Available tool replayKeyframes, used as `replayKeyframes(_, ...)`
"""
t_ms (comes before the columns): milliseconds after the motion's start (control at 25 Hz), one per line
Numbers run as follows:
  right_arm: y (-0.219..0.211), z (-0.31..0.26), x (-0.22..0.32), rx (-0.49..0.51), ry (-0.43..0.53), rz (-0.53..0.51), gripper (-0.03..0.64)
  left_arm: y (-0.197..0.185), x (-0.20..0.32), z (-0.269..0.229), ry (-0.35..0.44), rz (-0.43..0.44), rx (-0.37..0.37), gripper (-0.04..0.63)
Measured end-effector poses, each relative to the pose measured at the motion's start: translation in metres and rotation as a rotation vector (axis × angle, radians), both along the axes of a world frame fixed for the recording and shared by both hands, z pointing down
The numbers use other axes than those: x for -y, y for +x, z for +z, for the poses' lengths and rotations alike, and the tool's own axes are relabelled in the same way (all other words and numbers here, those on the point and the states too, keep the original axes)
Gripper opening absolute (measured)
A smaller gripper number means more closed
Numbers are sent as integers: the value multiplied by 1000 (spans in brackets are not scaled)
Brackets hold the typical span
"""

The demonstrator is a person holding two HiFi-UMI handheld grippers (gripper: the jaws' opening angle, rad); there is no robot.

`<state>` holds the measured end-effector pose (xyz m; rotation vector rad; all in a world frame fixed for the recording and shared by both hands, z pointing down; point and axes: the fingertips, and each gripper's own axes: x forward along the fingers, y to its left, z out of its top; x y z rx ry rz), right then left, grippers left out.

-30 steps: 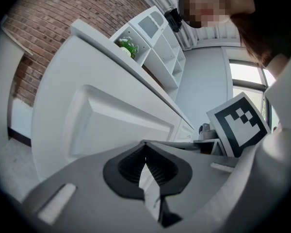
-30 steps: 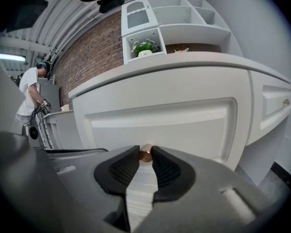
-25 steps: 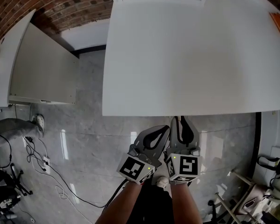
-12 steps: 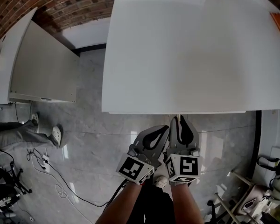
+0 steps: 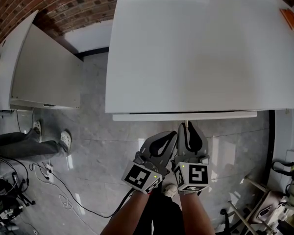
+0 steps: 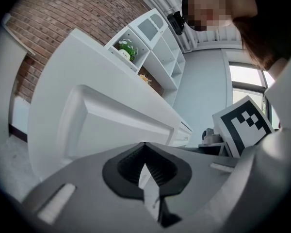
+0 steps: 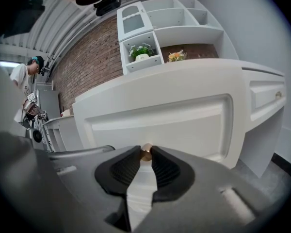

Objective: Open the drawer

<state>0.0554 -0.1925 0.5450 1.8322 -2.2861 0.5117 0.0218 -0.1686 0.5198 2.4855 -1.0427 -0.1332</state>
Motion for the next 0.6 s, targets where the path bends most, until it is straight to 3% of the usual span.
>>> replayKeyframes(600,-1,3,-31,-8,-2,-21,71,1,-28,3,1,1,7,-8)
